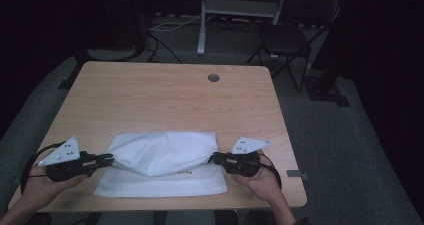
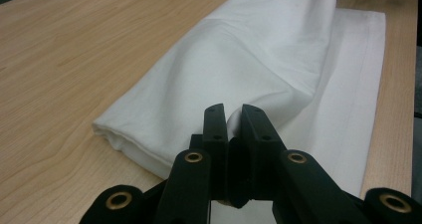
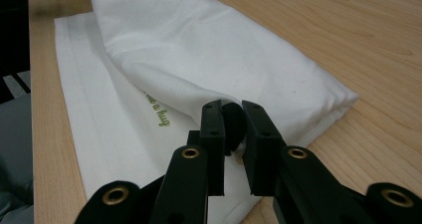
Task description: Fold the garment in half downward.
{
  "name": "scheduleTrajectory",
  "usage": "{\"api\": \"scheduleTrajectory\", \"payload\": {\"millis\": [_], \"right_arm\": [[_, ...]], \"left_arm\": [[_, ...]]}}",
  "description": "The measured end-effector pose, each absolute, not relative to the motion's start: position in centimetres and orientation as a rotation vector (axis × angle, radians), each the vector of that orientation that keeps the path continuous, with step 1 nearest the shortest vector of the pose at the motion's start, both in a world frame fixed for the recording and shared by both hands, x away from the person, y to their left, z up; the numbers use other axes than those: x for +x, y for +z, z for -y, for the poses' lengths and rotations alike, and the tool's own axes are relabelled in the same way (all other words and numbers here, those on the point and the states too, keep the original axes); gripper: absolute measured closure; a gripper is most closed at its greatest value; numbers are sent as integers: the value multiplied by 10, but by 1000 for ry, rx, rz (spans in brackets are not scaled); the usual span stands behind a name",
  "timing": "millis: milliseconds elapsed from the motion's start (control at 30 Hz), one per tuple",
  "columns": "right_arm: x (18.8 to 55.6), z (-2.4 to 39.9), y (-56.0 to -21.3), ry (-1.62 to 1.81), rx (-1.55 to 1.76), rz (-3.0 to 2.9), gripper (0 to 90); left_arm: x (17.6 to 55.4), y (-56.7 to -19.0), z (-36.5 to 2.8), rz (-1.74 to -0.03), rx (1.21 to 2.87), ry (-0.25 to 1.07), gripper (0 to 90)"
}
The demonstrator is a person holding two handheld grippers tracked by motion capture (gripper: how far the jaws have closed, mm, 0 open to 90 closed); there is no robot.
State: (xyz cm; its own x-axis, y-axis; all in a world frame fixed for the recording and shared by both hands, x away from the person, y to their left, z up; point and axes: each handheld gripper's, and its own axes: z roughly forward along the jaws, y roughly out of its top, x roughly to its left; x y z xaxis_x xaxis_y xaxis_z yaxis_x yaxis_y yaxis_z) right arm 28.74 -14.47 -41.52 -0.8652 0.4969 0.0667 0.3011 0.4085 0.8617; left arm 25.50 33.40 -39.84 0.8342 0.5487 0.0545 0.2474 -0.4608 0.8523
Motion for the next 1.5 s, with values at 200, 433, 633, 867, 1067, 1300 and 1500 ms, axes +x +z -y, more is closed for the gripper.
{"api": "scheduleTrajectory", "payload": {"millis": [200,433,633,867,1067,1300,1500], "right_arm": [[285,145,-415,1443,704,-2462,809],[283,145,-415,1442,701,-2465,809],[280,145,-414,1445,698,-2463,808],[276,146,-414,1445,694,-2467,808],[273,147,-415,1450,691,-2465,808],[270,149,-415,1450,693,-2465,808],[267,150,-415,1457,692,-2465,808]], "left_arm": [[251,-399,-334,-582,2058,394,818],[248,-399,-334,-578,2056,392,818],[246,-399,-334,-576,2057,391,818],[242,-399,-334,-568,2057,384,818],[239,-399,-335,-571,2051,380,818],[235,-399,-335,-566,2051,378,818],[232,-400,-334,-558,2057,376,818]]}}
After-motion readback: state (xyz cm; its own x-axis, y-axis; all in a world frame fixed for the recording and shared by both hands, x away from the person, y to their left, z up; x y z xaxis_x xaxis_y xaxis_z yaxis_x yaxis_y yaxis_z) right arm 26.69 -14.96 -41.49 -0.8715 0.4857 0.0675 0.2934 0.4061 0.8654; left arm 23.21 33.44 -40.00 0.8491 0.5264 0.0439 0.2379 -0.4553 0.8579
